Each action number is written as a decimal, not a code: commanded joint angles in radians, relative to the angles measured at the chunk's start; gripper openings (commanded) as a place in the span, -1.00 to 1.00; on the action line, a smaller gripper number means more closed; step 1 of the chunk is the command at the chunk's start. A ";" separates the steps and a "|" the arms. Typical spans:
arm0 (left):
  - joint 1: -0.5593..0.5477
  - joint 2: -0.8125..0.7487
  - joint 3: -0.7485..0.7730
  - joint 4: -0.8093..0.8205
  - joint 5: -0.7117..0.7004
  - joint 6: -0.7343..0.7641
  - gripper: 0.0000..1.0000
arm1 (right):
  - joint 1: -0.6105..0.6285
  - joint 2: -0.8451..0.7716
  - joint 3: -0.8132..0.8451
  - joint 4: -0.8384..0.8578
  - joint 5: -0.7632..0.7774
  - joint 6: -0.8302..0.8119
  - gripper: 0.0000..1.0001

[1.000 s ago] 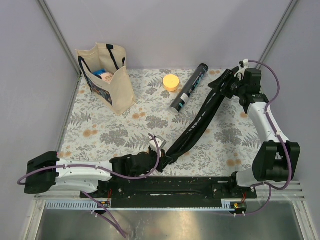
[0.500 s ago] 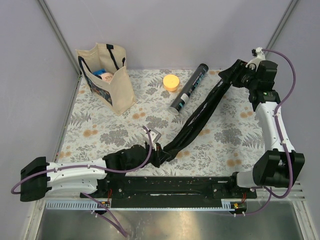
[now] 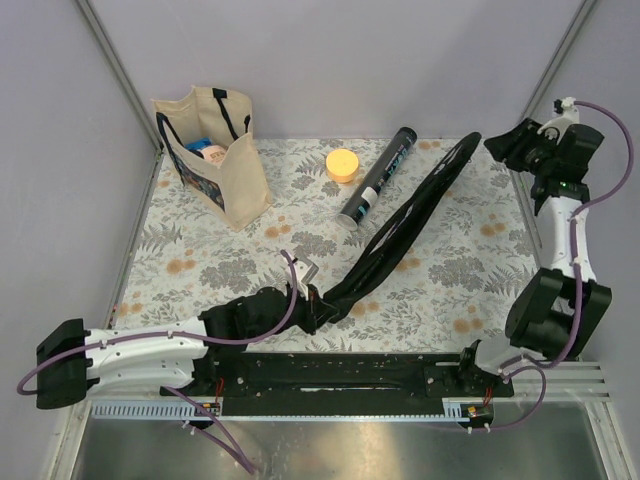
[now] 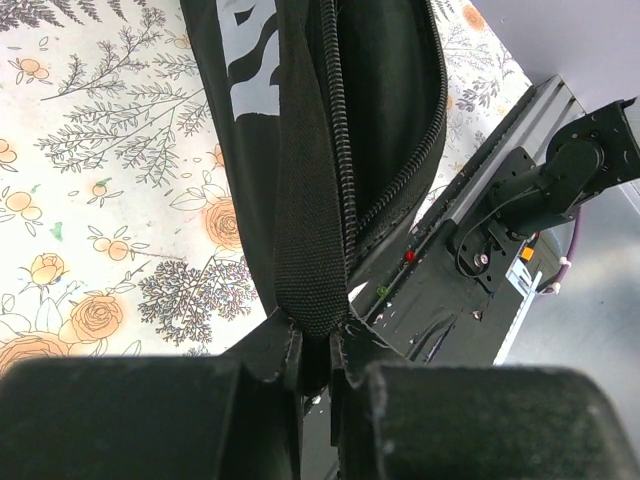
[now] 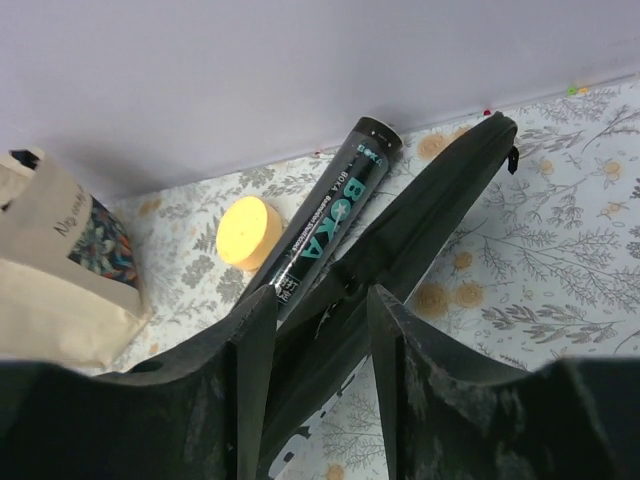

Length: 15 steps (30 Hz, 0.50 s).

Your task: Pack up the badminton gear

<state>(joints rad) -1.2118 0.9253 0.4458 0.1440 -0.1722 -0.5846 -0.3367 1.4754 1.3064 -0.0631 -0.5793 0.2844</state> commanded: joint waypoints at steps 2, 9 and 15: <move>0.017 -0.045 0.041 0.034 0.039 -0.021 -1.00 | -0.096 0.166 0.106 0.147 -0.387 0.255 -0.01; 0.032 -0.069 0.039 0.023 0.065 -0.050 -1.00 | -0.110 0.310 0.080 0.242 -0.444 0.378 0.01; 0.034 -0.069 0.034 0.025 0.079 -0.063 -1.00 | -0.113 0.387 0.008 0.606 -0.525 0.654 -0.05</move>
<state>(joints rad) -1.1824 0.8761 0.4458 0.1055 -0.1337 -0.6109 -0.4473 1.8317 1.3331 0.2417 -1.0012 0.7284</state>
